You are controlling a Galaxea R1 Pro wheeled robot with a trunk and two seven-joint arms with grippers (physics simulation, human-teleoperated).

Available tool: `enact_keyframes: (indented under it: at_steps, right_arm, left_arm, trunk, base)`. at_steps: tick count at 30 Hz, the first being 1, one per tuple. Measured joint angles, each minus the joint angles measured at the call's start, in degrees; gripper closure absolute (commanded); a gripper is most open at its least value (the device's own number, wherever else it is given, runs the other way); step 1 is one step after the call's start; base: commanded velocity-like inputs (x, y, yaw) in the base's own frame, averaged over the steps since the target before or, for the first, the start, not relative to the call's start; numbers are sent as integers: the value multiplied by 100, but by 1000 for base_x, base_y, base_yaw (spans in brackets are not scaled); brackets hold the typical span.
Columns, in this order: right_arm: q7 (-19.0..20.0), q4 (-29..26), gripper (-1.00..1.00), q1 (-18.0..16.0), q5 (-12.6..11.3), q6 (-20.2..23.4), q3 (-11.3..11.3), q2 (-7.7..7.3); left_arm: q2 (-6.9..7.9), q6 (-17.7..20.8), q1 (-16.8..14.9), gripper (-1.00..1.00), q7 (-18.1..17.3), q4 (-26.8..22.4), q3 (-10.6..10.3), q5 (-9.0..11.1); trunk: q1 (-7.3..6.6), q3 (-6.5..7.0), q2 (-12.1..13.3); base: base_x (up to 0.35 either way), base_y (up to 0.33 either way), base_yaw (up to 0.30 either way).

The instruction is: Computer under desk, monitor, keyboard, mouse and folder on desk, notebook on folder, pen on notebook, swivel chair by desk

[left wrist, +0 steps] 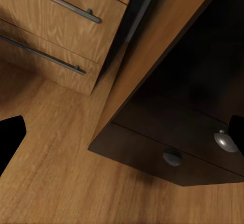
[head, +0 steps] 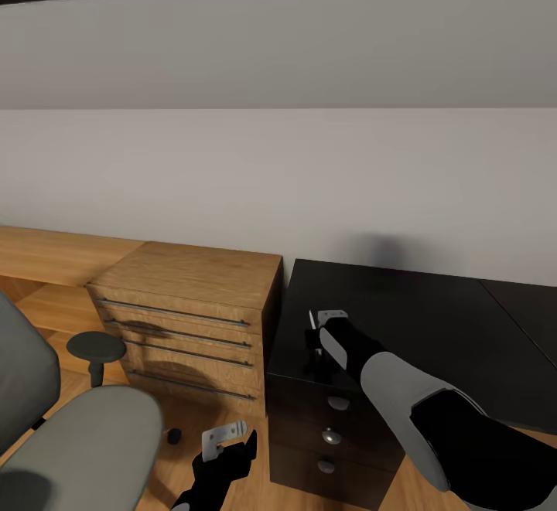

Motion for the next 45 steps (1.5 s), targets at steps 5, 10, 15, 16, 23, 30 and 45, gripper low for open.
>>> enact_keyframes:
  at_steps: [5, 10, 15, 16, 23, 30, 45]
  right_arm:
    - [-3, -6, 100, 0, -28, 14, 1, 0]
    - [-3, -5, 100, 0, -31, 10, 1, 0]
    - [-3, -6, 100, 0, -59, 6, -3, 0]
    - [-3, -6, 100, 0, -59, 6, -3, 0]
    - [-7, 129, 100, 0, -79, 8, -7, 0]
    - [-10, 59, 100, 3, -113, 25, -22, -4]
    - [-140, -1292, 100, 204, -437, 353, -167, -541]
  left_arm:
    - [0, 0, 0, -100, 0, 0, 0, 5]
    - [0, 0, 0, -100, 7, 0, 0, 7]
    - [0, 0, 0, -100, 9, 0, 0, 7]
    - [0, 0, 0, -100, 9, 2, 0, 7]
    - [0, 0, 0, -100, 14, 8, 0, 1]
    - [0, 0, 0, -100, 17, 9, 0, -5]
    - [-5, 0, 0, -100, 26, 23, 0, -6]
  trunk:
    - [0, 0, 0]
    - [0, 0, 0]
    - [0, 0, 0]
    - [0, 0, 0]
    - [-109, 89, 199]
    - [-261, 214, 481]
    - [-591, 483, 1082]
  base:
    - [0, 0, 0]
    - [0, 0, 0]
    - [0, 0, 0]
    - [0, 0, 0]
    - [0, 0, 0]
    - [-80, 0, 0]
    - [-240, 0, 0]
